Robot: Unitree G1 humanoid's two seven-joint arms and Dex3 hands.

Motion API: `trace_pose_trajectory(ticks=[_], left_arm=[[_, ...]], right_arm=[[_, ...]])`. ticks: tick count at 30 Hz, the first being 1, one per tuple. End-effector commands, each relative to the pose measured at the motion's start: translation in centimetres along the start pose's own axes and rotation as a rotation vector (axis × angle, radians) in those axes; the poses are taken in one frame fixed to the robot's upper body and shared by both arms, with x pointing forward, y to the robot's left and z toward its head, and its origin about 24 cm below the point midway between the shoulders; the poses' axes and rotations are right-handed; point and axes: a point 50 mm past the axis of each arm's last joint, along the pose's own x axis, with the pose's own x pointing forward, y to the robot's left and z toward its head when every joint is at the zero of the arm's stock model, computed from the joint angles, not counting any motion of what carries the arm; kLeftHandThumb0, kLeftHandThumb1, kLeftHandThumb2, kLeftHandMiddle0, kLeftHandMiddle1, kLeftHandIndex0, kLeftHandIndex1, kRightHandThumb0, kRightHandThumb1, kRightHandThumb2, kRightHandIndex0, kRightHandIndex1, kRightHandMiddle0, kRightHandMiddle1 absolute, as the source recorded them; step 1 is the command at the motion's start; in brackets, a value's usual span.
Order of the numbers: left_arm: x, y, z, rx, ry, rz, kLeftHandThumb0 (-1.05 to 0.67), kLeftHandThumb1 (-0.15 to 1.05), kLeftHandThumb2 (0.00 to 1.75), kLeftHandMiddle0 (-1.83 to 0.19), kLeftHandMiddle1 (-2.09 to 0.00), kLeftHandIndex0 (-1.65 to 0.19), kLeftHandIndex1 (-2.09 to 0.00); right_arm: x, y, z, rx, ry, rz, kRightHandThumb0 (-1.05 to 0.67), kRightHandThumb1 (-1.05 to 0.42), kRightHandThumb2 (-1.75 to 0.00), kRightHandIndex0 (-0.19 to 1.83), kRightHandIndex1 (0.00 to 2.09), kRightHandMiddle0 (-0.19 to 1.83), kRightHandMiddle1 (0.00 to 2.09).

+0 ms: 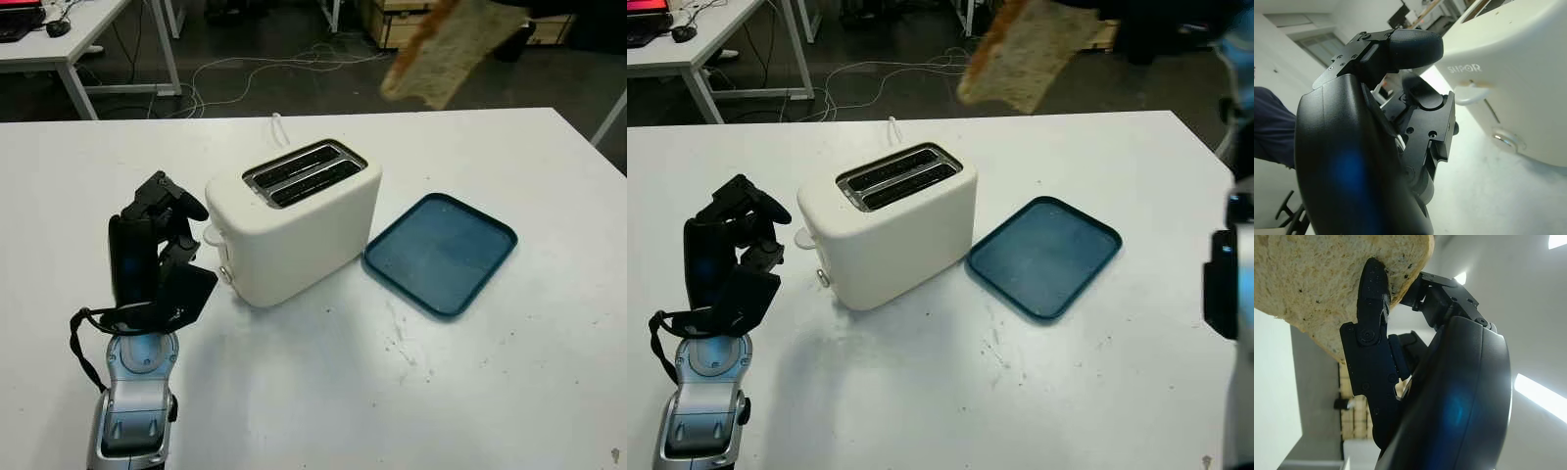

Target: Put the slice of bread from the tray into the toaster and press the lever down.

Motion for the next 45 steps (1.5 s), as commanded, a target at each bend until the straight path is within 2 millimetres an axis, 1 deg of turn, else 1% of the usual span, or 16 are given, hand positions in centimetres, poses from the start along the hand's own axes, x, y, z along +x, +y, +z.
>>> trace_pose_trajectory(ticks=[1, 4, 7, 10, 15, 20, 25, 31, 37, 45], left_arm=[[-0.1, -0.1, -0.1, 0.012, 0.003, 0.004, 0.05, 0.92, 0.82, -1.03, -1.75, -0.63, -1.75], [-0.1, -0.1, 0.0, -0.001, 0.001, -0.001, 0.05, 0.92, 0.82, -1.03, -1.75, -0.64, -1.75], [0.0, -0.2, 0.1, 0.001, -0.001, 0.0, 0.05, 0.92, 0.83, -1.03, -1.75, -0.64, -1.75], [0.0, -0.2, 0.1, 0.005, -0.003, 0.002, 0.04, 0.92, 0.83, -1.03, -1.75, -0.64, -1.75], [0.0, -0.2, 0.1, 0.007, -0.008, 0.0, 0.05, 0.92, 0.83, -1.04, -1.75, -0.64, -1.75], [0.0, -0.2, 0.2, 0.001, 0.0, 0.001, 0.04, 0.92, 0.83, -1.04, -1.75, -0.64, -1.75], [0.0, -0.2, 0.2, 0.0, -0.006, 0.001, 0.04, 0.92, 0.83, -1.04, -1.75, -0.64, -1.75], [0.0, -0.2, 0.2, 0.009, -0.009, -0.001, 0.06, 0.92, 0.83, -1.04, -1.75, -0.64, -1.75], [-0.1, -0.2, 0.1, 0.004, -0.006, 0.002, 0.05, 0.92, 0.82, -1.03, -1.75, -0.65, -1.75], [-0.1, -0.2, 0.1, 0.014, -0.006, 0.004, 0.06, 0.92, 0.81, -1.03, -1.75, -0.65, -1.75]], right_arm=[[1.1, 0.1, 1.4, 0.014, -0.048, 0.025, -0.35, -0.92, -0.38, 0.95, 1.75, 0.72, 1.74], [2.0, 1.4, 2.0, 0.023, -0.043, 0.061, -0.4, -0.92, -0.39, 0.94, 1.75, 0.69, 1.75], [2.5, 2.7, 2.3, 0.053, -0.052, 0.091, -0.44, -0.92, -0.42, 0.93, 1.75, 0.66, 1.75], [3.0, 3.8, 2.5, 0.103, -0.051, 0.123, -0.46, -0.92, -0.46, 0.97, 1.75, 0.7, 1.75], [3.6, 5.2, 3.0, 0.112, -0.047, 0.153, -0.51, -0.92, -0.48, 1.04, 1.75, 0.78, 1.75], [3.8, 6.1, 3.2, 0.123, -0.038, 0.184, -0.5, -0.92, -0.49, 1.07, 1.75, 0.8, 1.75], [3.9, 7.0, 2.9, 0.126, -0.026, 0.218, -0.48, -0.92, -0.48, 1.1, 1.75, 0.84, 1.75], [3.8, 8.1, 2.4, 0.128, -0.008, 0.25, -0.46, -0.92, -0.49, 1.1, 1.75, 0.82, 1.75], [3.6, 8.5, 2.0, 0.071, -0.004, 0.272, -0.42, -0.92, -0.47, 1.04, 1.75, 0.74, 1.75], [3.3, 8.7, 1.5, -0.033, 0.021, 0.285, -0.43, -0.92, -0.49, 1.03, 1.75, 0.74, 1.75]])
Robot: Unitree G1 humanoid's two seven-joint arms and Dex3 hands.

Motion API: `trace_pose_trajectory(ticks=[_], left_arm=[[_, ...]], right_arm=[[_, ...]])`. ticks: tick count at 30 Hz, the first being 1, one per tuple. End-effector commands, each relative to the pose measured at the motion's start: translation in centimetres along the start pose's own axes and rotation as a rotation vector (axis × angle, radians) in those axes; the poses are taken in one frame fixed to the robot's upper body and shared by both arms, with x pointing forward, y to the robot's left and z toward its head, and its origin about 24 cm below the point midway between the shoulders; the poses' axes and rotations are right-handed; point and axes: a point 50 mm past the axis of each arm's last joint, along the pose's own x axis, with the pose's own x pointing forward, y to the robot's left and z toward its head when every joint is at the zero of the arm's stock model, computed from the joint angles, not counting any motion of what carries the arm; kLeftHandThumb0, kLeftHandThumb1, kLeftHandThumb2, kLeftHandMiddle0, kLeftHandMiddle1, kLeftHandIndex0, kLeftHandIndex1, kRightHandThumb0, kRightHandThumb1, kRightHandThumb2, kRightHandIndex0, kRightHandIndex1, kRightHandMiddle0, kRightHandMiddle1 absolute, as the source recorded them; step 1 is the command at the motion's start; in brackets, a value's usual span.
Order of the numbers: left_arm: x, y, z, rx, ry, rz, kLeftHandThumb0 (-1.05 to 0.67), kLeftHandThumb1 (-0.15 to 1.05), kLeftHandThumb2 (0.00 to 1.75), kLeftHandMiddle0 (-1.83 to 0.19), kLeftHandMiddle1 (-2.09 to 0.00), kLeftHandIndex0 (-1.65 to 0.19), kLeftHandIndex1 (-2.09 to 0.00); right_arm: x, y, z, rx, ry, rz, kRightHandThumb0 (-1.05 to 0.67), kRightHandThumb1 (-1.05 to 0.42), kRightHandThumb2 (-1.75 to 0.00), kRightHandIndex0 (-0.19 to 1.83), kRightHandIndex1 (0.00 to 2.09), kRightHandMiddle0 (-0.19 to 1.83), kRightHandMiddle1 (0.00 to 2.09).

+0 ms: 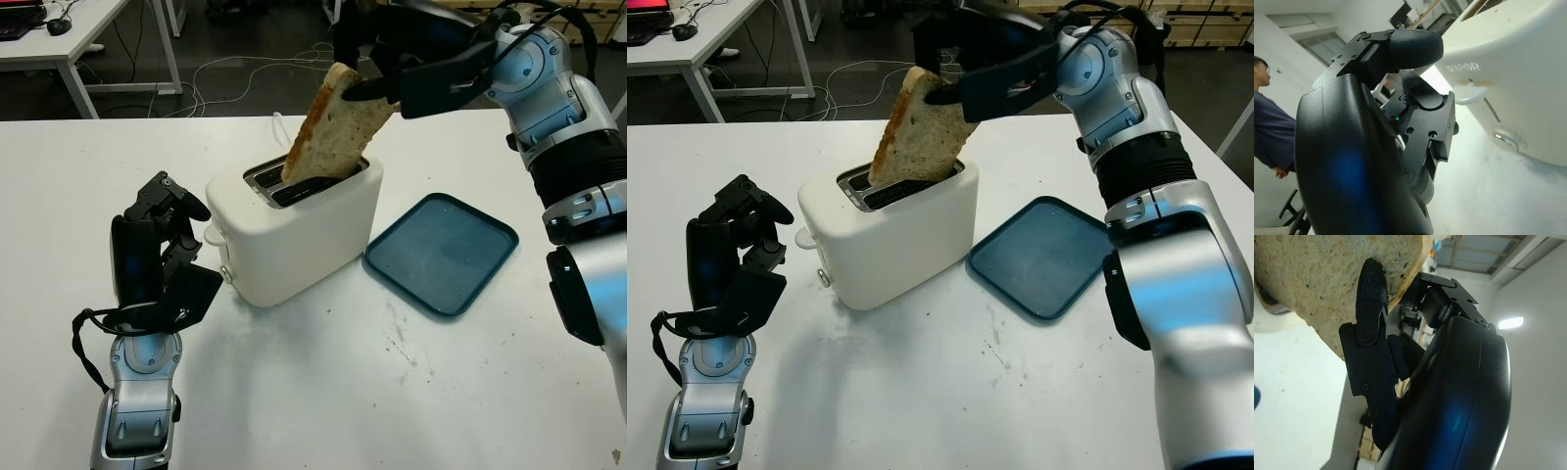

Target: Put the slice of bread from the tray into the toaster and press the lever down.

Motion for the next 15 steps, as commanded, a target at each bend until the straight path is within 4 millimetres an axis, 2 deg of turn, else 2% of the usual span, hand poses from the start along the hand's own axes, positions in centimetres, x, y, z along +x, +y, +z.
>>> trace_pose_trajectory(ticks=[1, 6, 15], left_arm=[[0.0, 0.0, 0.1, 0.009, -0.005, 0.004, 0.06, 0.92, 0.81, -1.03, -1.75, -0.65, -1.75], [-0.1, 0.0, 0.1, 0.01, 0.001, 0.009, 0.05, 0.92, 0.81, -1.03, -1.75, -0.65, -1.75], [-0.2, -0.1, 0.0, -0.002, 0.001, 0.006, 0.05, 0.92, 0.82, -1.04, -1.75, -0.65, -1.75]], right_arm=[[-0.3, 0.1, -0.2, -0.043, -0.001, -0.006, -0.43, -0.92, -0.49, 1.03, 1.75, 0.75, 1.75], [-0.3, 0.6, 0.0, -0.161, -0.021, -0.002, -0.44, -0.92, -0.5, 1.07, 1.75, 0.78, 1.75], [0.4, 1.7, 1.8, -0.407, -0.089, -0.011, -0.42, -0.92, -0.44, 1.08, 1.75, 0.78, 1.75]])
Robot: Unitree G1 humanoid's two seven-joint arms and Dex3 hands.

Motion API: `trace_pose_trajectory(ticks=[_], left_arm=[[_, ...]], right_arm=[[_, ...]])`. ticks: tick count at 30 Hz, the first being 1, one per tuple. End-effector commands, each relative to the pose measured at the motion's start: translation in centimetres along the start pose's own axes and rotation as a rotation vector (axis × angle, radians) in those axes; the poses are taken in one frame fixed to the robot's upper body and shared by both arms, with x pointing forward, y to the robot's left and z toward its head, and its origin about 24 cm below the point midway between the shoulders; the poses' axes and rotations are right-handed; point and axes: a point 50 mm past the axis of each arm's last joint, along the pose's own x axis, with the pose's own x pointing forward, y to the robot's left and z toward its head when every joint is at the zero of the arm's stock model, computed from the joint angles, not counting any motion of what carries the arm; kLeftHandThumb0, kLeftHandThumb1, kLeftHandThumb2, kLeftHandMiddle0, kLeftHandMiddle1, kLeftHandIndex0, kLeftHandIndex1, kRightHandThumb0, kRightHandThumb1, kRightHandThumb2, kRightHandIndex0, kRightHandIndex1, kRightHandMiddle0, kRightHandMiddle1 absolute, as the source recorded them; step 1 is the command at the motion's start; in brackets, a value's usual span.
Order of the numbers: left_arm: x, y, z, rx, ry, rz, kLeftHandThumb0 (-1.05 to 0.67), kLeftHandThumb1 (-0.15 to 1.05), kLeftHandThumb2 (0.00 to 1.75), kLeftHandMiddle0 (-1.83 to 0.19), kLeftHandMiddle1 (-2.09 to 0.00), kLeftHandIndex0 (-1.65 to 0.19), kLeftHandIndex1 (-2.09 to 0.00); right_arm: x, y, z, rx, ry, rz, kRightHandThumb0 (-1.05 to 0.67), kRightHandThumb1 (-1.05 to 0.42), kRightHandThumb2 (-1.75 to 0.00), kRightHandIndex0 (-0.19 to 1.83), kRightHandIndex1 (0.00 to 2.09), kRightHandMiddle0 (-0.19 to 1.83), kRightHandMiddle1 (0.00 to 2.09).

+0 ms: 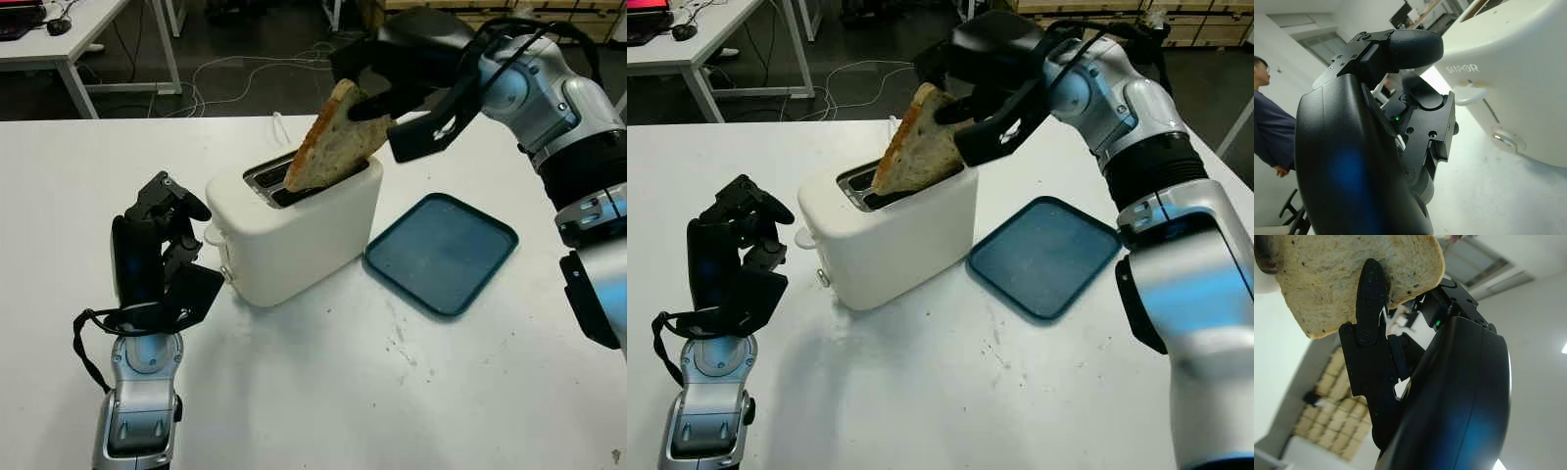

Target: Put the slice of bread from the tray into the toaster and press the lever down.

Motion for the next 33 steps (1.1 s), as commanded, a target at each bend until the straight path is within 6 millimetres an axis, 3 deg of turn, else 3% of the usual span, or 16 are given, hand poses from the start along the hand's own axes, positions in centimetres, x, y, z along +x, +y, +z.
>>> trace_pose_trajectory(ticks=[1, 12, 24, 27, 28, 31, 33], left_arm=[[-0.2, 0.0, 0.0, 0.0, -0.002, 0.0, 0.06, 0.92, 0.82, -1.04, -1.75, -0.65, -1.75], [-0.3, 0.1, -0.1, 0.007, 0.005, -0.002, 0.05, 0.92, 0.81, -1.02, -1.75, -0.63, -1.75], [-0.4, 0.0, -0.2, -0.006, 0.013, 0.002, 0.04, 0.92, 0.81, -1.02, -1.75, -0.62, -1.75], [-0.4, 0.0, -0.1, 0.0, 0.012, 0.003, 0.03, 0.92, 0.81, -1.03, -1.75, -0.63, -1.75], [-0.4, 0.0, -0.1, 0.005, 0.011, 0.002, 0.03, 0.92, 0.81, -1.03, -1.75, -0.63, -1.75], [-0.4, 0.0, -0.1, 0.009, 0.009, 0.0, 0.03, 0.92, 0.81, -1.03, -1.75, -0.63, -1.75], [-0.4, 0.0, -0.1, 0.005, 0.009, -0.001, 0.04, 0.92, 0.82, -1.03, -1.75, -0.63, -1.75]], right_arm=[[0.1, 0.7, 0.5, -0.057, -0.026, 0.016, -0.42, -0.92, -0.43, 1.08, 1.75, 0.78, 1.75], [1.1, 0.0, 2.5, -0.183, -0.133, -0.024, -0.44, -0.92, -0.37, 1.17, 1.75, 0.87, 1.75], [1.9, -0.3, 3.9, -0.316, -0.222, -0.08, -0.47, -0.92, -0.28, 1.13, 1.75, 0.77, 1.7], [1.9, -0.2, 4.0, -0.271, -0.24, -0.024, -0.62, -0.92, -0.34, 1.1, 1.75, 0.78, 1.7], [1.9, -0.2, 3.9, -0.26, -0.243, 0.023, -0.76, -0.92, -0.39, 0.77, 1.45, 0.64, 1.29], [1.8, -0.4, 3.9, -0.213, -0.253, 0.123, -0.91, -0.92, -0.41, 0.38, 1.06, 0.58, 0.42], [1.6, -0.6, 3.9, -0.177, -0.264, 0.132, -0.92, -0.92, -0.41, 0.22, 1.02, 0.52, 0.21]])
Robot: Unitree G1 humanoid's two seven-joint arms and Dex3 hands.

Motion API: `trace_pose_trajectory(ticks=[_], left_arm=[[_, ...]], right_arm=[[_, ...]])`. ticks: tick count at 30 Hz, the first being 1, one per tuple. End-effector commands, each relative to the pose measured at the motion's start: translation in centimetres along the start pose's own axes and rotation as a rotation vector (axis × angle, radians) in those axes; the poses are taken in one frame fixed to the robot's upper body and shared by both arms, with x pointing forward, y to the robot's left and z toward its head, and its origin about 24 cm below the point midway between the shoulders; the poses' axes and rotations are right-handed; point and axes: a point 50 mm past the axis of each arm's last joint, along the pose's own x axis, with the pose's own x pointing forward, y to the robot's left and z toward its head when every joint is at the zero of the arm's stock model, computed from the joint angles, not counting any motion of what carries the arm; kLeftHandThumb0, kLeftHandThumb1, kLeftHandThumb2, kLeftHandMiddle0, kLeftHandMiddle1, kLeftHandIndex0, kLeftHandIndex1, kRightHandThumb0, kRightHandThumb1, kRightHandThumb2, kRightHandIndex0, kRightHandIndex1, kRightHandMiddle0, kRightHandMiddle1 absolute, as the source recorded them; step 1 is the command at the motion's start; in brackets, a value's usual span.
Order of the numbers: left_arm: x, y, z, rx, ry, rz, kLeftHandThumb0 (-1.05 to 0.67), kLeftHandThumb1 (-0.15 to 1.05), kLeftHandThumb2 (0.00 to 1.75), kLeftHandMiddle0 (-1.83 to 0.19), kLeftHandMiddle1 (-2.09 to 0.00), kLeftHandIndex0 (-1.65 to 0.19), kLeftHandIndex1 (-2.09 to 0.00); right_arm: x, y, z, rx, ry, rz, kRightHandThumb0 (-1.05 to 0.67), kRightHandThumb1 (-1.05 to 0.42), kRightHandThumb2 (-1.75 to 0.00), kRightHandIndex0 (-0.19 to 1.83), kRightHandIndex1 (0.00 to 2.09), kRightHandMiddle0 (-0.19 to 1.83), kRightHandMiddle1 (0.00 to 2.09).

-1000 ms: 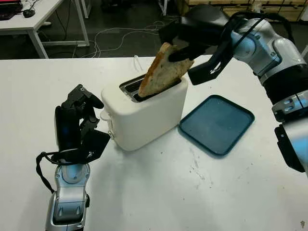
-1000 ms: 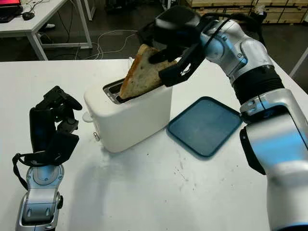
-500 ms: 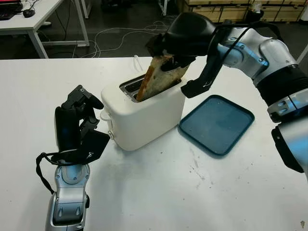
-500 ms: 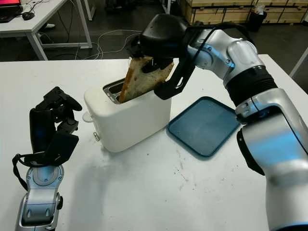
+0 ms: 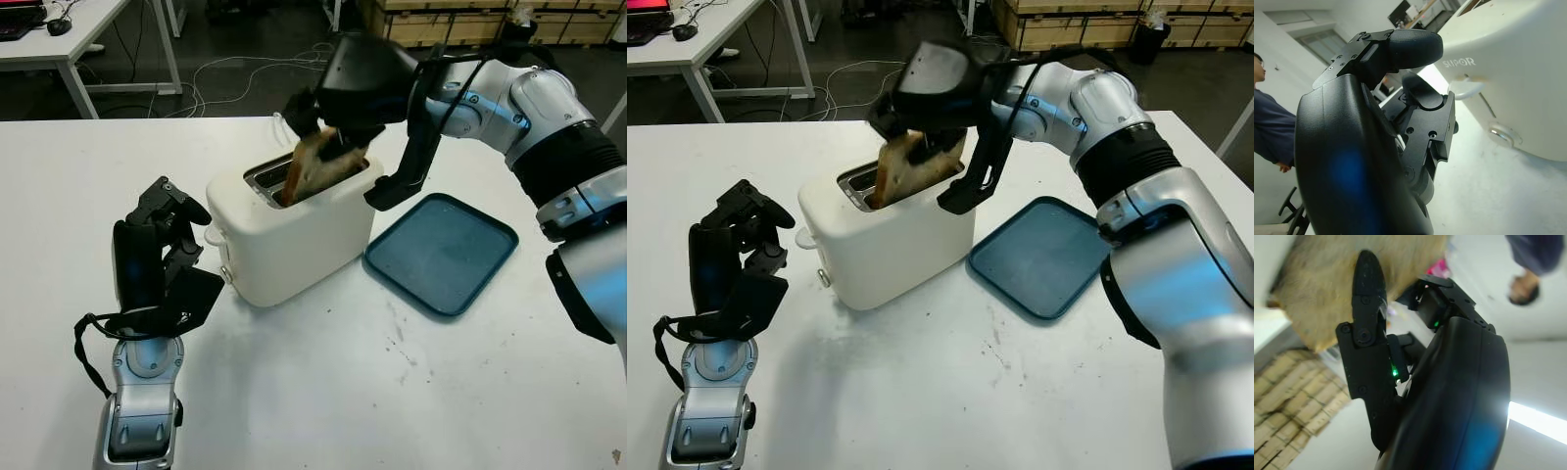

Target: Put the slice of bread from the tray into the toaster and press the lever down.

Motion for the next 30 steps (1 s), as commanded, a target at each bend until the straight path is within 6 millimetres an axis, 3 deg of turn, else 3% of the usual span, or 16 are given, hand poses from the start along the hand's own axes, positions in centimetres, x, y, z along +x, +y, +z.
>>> trace_pose_trajectory(ticks=[1, 5, 12, 16, 19, 22, 26, 27, 30], left_arm=[[0.0, 0.1, 0.1, 0.001, -0.001, 0.005, 0.04, 0.92, 0.82, -1.03, -1.75, -0.63, -1.75], [0.0, 0.1, 0.1, 0.0, 0.002, 0.009, 0.02, 0.92, 0.82, -1.02, -1.75, -0.62, -1.75], [0.0, 0.0, 0.1, -0.003, -0.001, 0.003, 0.04, 0.92, 0.83, -1.01, -1.75, -0.62, -1.75], [0.0, -0.1, 0.1, -0.001, -0.002, 0.004, 0.03, 0.92, 0.83, -1.02, -1.75, -0.63, -1.75], [0.0, -0.1, 0.1, 0.001, -0.001, 0.004, 0.03, 0.92, 0.82, -1.01, -1.75, -0.63, -1.75], [0.1, -0.1, 0.2, -0.003, -0.008, 0.004, 0.03, 0.92, 0.83, -1.02, -1.75, -0.63, -1.75], [0.1, 0.0, 0.2, 0.006, -0.011, 0.008, 0.03, 0.92, 0.82, -1.02, -1.75, -0.63, -1.75], [0.1, 0.0, 0.2, 0.009, -0.01, 0.008, 0.03, 0.92, 0.82, -1.02, -1.75, -0.63, -1.75], [0.2, 0.1, 0.2, 0.0, -0.01, 0.002, 0.03, 0.92, 0.82, -1.02, -1.75, -0.62, -1.75]], right_arm=[[-0.2, -1.5, 0.0, 0.021, -0.025, -0.052, -0.91, -0.92, -0.39, 0.18, 1.02, 0.52, 0.17], [-0.5, -1.9, 0.1, 0.043, -0.05, -0.117, -0.87, -0.92, -0.31, 0.08, 1.21, 0.53, 0.13], [-0.9, -2.7, -0.2, 0.05, -0.051, -0.182, -0.79, -0.92, -0.12, 0.12, 1.24, 0.54, 0.16], [-1.3, -3.0, -0.5, 0.045, -0.039, -0.223, -0.73, -0.92, -0.08, 0.15, 1.15, 0.57, 0.18], [-1.8, -3.3, -0.9, 0.036, -0.012, -0.27, -0.66, -0.92, -0.1, 0.24, 1.06, 0.68, 0.22], [-2.5, -3.5, -1.6, 0.045, 0.033, -0.353, -0.55, -0.92, -0.07, 0.5, 1.01, 0.85, 0.3], [-4.1, -3.0, -3.2, 0.173, 0.127, -0.56, -0.5, -0.92, -0.03, 0.7, 1.02, 0.95, 0.32], [-4.6, -2.5, -3.7, 0.236, 0.157, -0.633, -0.51, -0.92, -0.08, 0.75, 1.12, 0.98, 0.39], [-6.0, 0.0, -4.5, 0.46, 0.231, -0.798, -0.51, -0.92, -0.21, 0.71, 1.42, 0.8, 0.86]])
